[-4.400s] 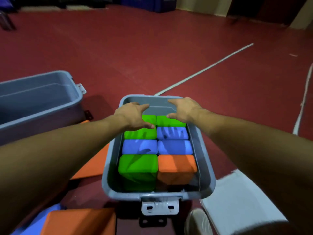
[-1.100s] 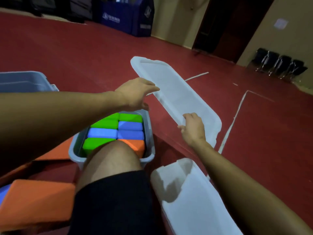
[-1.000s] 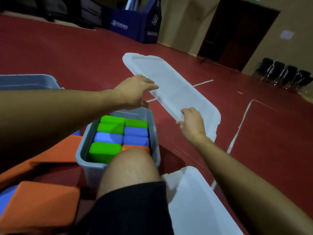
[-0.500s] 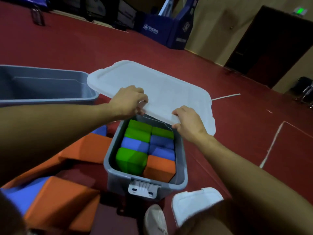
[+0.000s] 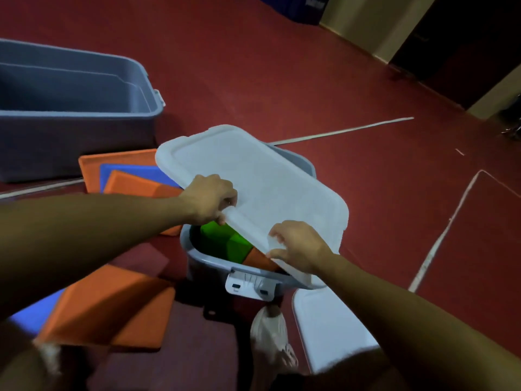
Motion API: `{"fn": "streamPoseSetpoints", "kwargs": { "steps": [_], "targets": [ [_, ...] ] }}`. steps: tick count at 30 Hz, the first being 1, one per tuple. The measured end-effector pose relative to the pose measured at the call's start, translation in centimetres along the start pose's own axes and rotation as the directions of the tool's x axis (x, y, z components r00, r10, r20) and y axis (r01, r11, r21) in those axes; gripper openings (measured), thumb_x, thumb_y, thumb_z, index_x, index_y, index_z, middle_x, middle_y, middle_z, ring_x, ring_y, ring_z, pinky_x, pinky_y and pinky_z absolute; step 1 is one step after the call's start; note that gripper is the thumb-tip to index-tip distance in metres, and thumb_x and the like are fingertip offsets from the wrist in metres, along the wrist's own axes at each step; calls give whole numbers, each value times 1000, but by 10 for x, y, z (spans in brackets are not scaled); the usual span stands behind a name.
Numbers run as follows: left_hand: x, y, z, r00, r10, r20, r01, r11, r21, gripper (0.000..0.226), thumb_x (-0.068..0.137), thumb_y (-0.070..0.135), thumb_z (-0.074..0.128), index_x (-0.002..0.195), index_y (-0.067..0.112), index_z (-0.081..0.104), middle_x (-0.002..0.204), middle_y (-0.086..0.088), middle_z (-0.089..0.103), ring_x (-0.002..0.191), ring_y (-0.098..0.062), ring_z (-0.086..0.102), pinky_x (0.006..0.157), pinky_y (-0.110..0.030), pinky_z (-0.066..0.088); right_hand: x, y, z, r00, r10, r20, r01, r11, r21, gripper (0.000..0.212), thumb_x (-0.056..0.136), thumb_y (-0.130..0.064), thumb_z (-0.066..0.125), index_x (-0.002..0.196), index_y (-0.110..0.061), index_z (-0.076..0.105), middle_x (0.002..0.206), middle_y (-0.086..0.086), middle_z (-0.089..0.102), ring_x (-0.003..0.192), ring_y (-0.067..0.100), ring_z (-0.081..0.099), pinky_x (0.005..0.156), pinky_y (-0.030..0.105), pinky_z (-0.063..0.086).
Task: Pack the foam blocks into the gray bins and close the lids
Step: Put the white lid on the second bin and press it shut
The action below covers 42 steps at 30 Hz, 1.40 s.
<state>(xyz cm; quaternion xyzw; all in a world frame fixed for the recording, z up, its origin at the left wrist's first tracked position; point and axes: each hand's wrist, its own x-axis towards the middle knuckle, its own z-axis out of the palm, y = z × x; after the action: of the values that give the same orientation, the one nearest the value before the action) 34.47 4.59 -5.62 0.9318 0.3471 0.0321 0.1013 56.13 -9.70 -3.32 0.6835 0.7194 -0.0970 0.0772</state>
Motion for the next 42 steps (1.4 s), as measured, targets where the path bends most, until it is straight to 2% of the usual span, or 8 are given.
{"fn": "streamPoseSetpoints", "kwargs": {
  "steps": [4,9,14,20,25,33,37,42],
  "targets": [
    [-7,-13,15,996,-92,-13,93,983,160,17,90,31,60,106,32,62,112,9,59,106,-21,43,78,-37,35,-3,12,17,990,58,132,-49,997,-67,54,78,-69,60,102,-21,56,104,2,55,91,21,53,77,32,41],
    [-13,-17,19,959,-283,-30,284,955,88,23,91,44,52,100,23,55,103,-5,58,93,-29,55,69,-35,43,-8,3,35,976,129,176,-114,989,-92,46,90,-68,41,84,-22,42,88,1,50,80,21,48,69,33,37],
    [-10,-8,26,943,-217,251,246,965,-90,52,80,71,57,111,30,48,102,0,62,91,-25,57,77,-37,51,-8,-29,47,990,115,84,-112,993,-42,40,96,-59,38,90,-20,46,87,7,63,79,26,55,67,35,41],
    [-12,-6,19,938,-271,218,288,957,-46,73,77,71,61,132,24,55,131,1,60,119,-26,54,96,-35,47,-8,-17,35,984,-146,105,114,958,264,46,82,-47,70,124,-31,61,88,-7,61,83,14,57,77,30,45],
    [-21,-2,26,922,-315,224,331,943,-37,77,77,73,59,133,21,49,133,-10,57,119,-32,53,98,-40,46,-8,16,41,967,-200,157,207,978,-27,77,68,-70,63,139,-57,36,109,-8,40,97,14,40,89,33,40],
    [-26,10,38,858,-376,349,420,905,-58,104,66,87,53,152,42,18,153,-13,18,132,-39,38,108,-44,38,-11,-30,57,985,-164,54,163,986,16,77,78,-62,66,146,-37,39,113,6,54,101,23,48,94,36,41],
    [-25,-12,33,902,-328,281,358,932,-60,92,80,77,51,154,36,15,154,-10,30,133,-33,42,106,-43,40,-8,-17,52,988,-156,5,156,986,61,62,78,-49,73,135,-30,56,115,5,56,106,24,51,96,39,44],
    [-30,-8,37,897,-400,188,412,911,-25,62,93,61,42,150,42,25,133,-9,53,118,-34,53,93,-42,48,-14,-7,55,995,-90,-46,89,996,-22,50,90,-45,60,138,-36,51,118,4,54,100,25,49,90,43,47]
  ]
}}
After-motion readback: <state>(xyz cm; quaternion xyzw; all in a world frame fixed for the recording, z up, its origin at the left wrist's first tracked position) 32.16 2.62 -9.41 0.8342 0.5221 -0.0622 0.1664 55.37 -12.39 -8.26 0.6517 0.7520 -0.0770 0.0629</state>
